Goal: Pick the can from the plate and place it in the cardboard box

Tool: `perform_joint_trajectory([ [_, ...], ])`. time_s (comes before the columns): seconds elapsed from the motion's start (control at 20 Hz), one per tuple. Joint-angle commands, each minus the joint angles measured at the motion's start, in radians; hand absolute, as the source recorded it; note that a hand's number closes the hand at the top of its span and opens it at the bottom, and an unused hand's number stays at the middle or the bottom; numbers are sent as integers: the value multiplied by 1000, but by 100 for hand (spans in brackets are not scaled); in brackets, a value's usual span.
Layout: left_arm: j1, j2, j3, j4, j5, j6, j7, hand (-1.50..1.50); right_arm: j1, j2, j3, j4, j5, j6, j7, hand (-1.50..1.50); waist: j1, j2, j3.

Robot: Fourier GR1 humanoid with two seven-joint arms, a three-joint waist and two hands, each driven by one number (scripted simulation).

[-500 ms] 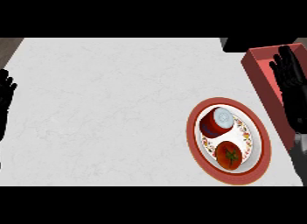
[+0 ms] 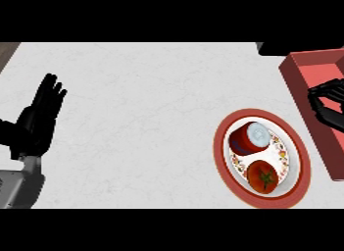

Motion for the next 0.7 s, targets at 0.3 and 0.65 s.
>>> perform_joint_trajectory([
  [0.3, 38, -62, -48, -91, 10, 26, 72, 0, -140, -197, 17, 351, 167, 286, -483, -150, 6, -5, -2],
  [0.65, 55, -66, -77, -145, -16, 48, 111, 0, -224, -362, 230, 308, 368, 503, -419, -150, 7, -13, -5],
])
